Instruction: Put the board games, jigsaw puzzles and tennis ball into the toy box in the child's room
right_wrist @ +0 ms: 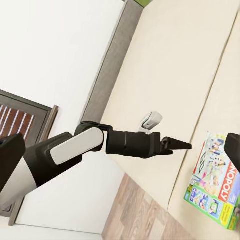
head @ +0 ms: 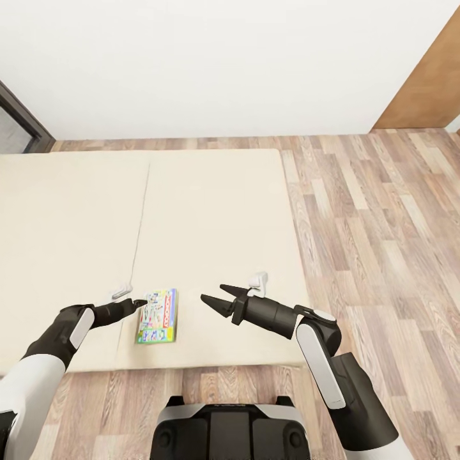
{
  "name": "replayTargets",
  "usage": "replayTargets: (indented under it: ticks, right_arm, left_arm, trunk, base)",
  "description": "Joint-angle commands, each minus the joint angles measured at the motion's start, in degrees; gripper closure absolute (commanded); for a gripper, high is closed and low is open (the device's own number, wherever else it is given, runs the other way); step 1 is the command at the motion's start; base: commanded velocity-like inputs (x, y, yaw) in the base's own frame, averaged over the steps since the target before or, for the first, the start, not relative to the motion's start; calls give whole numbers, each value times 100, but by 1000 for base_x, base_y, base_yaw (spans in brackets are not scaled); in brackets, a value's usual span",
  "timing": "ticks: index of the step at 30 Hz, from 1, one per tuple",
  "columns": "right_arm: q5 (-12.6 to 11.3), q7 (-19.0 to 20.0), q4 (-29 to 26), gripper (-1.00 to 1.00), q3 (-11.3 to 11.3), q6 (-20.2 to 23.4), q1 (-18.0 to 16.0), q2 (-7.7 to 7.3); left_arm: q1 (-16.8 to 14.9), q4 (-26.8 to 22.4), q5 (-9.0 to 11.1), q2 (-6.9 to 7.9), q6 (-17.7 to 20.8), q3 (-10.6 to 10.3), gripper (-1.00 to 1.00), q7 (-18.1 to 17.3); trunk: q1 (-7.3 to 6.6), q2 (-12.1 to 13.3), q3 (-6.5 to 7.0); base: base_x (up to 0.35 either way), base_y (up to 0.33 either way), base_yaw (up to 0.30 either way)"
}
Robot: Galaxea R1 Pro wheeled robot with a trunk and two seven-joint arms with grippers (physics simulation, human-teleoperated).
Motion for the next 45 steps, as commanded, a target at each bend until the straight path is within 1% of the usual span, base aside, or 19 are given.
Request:
replayTargets:
  ticks: [1,14,45]
  right_arm:
    - [-30,-3,-2,-100,-4,41,-3,2]
    - [-30,-19,-2,-100,-4,41,-3,2]
    - [-30,-12,-2,-100,4,41,-3,2]
  left_arm:
    - [-2,-4,17,-4,43,21,-100,-12]
    - [-2,-5,17,-9,-62,17,-100,-12]
    - [-2,-4,17,-2,-85,13,-100,-13]
  trunk:
    - [3,-9,-16]
    - [3,-9,-139]
    - [3,-9,-432]
  base:
    - [0,0,0]
    - [0,0,0]
    - [0,0,0]
